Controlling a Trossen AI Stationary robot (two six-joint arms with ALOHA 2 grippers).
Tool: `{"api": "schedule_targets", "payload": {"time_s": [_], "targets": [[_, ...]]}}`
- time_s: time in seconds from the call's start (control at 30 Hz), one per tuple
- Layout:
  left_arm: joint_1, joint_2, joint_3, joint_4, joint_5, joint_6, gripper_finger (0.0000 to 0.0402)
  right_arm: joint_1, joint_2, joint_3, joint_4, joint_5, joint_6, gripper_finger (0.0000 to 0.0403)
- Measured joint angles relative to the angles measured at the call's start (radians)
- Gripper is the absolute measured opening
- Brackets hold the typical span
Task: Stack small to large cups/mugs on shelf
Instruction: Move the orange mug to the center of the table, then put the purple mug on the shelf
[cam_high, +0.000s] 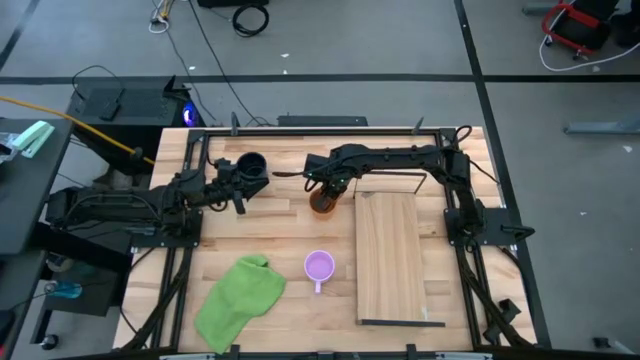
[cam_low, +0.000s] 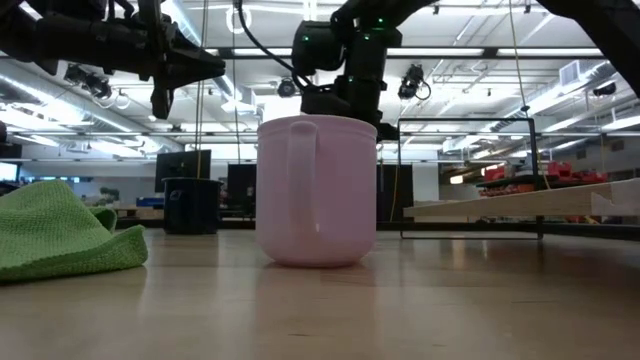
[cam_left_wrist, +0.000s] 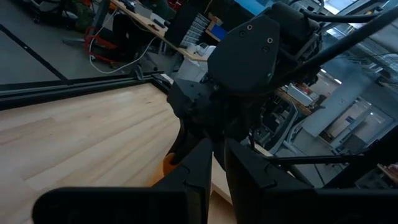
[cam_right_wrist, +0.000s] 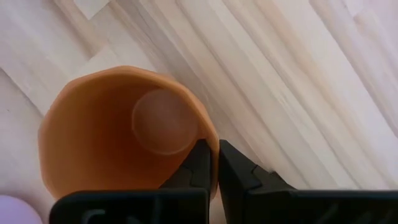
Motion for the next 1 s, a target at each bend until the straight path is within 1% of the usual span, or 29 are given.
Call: {"api": "schedule_targets", "payload": {"time_s": [0.3,0.6,0.77,0.87,1.0], "targets": [[0.0,0.0,0.0,-0.002,0.0,0.0,0.0053,0.0,0.002,0.0,0.003,-0.002,-0.001,0.0027],[0.0,0.0,0.0,-0.002,0.0,0.0,0.0053,0.0,0.002,0.002,0.003,-0.011,0.0,0.007],[0.0,0.0,0.0,-0.002,0.0,0.001,0.0053,0.0,0.001,0.002,0.002,-0.011,0.001,0.0087],[-0.002,0.0,0.0,-0.001,0.0,0.003,0.0052,0.0,-0.021,0.002,0.005,-0.011,0.005,0.0092],[-0.002,0.0,0.0,0.025,0.009,0.027,0.0052,-0.005,-0.085,0.002,0.006,0.01,0.011,0.0095]]}}
